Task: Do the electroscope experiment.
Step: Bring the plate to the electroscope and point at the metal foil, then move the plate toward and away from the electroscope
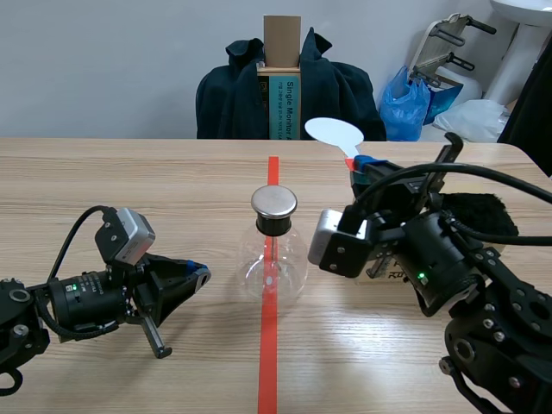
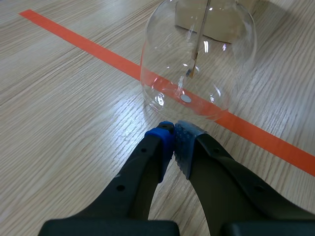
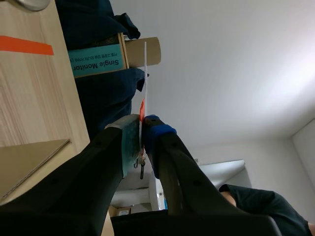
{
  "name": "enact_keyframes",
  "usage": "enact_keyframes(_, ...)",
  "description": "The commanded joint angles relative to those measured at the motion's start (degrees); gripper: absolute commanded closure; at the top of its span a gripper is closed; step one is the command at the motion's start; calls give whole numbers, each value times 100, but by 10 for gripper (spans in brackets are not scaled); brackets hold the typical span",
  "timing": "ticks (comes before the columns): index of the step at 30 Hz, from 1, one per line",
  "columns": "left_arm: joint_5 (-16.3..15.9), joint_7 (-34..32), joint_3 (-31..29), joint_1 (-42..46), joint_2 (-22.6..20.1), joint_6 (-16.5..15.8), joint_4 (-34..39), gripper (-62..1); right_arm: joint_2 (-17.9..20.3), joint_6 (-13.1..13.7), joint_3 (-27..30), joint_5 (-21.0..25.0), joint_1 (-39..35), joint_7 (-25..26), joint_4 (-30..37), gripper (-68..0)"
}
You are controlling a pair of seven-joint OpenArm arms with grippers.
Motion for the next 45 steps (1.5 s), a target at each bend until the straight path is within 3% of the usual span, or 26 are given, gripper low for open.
enact_keyframes(1, -42, -122, -20, -50, 31, -11, 72, -19, 76, 9, 46, 15, 35, 33, 140, -8)
enact_keyframes(14, -42, -122, -20, -50, 33, -11, 72, -19, 109, 61, 46, -131, -243, 509, 142, -8)
enact_keyframes(21, -42, -122, -20, -50, 33, -11, 72, -19, 111, -186, 46, -212, -251, 765, 142, -8)
enact_keyframes(45, -42, -122, -20, -50, 31, -11, 72, -19, 269, -334, 46, -435, -474, 1818, 168, -8)
